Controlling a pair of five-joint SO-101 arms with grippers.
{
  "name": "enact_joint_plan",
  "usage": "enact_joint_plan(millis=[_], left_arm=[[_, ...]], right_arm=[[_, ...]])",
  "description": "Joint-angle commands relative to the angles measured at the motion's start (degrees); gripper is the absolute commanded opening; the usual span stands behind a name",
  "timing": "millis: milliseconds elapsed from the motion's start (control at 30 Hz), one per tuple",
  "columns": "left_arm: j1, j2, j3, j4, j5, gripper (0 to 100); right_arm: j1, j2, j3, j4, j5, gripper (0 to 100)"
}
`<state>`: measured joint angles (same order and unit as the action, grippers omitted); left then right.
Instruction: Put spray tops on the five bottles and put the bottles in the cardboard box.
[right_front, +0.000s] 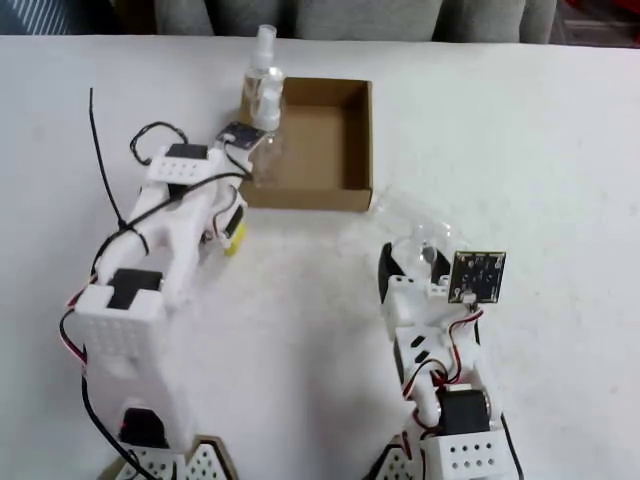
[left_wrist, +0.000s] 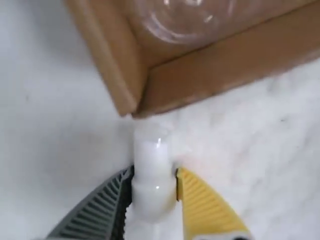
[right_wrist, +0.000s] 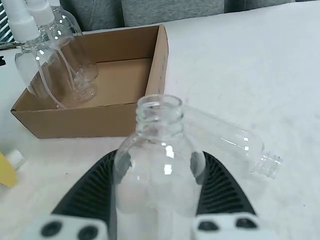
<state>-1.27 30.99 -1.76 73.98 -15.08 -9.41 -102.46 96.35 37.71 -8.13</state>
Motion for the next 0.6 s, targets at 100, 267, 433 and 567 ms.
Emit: enact_joint_plan(millis=[100,267,433,567], left_arm=[[-1.27,-2.95,0.00,1.23,0.26,2],[-1.98,-13.14,6.51,-0.35,0.44,2],[-1.63,-20.44,11.43,-0.97,0.70,2],[-1.71,-24.57,13.71,-0.44,0.53,2]], right_arm=[[0.13,-0.75,0.53,0.22,0.00,1.6],[0.13,-0.75,0.53,0.22,0.00,1.6],[0.13,-0.75,0.53,0.31,0.00,1.6],[0.13,-0.75,0.53,0.31,0.00,1.6]])
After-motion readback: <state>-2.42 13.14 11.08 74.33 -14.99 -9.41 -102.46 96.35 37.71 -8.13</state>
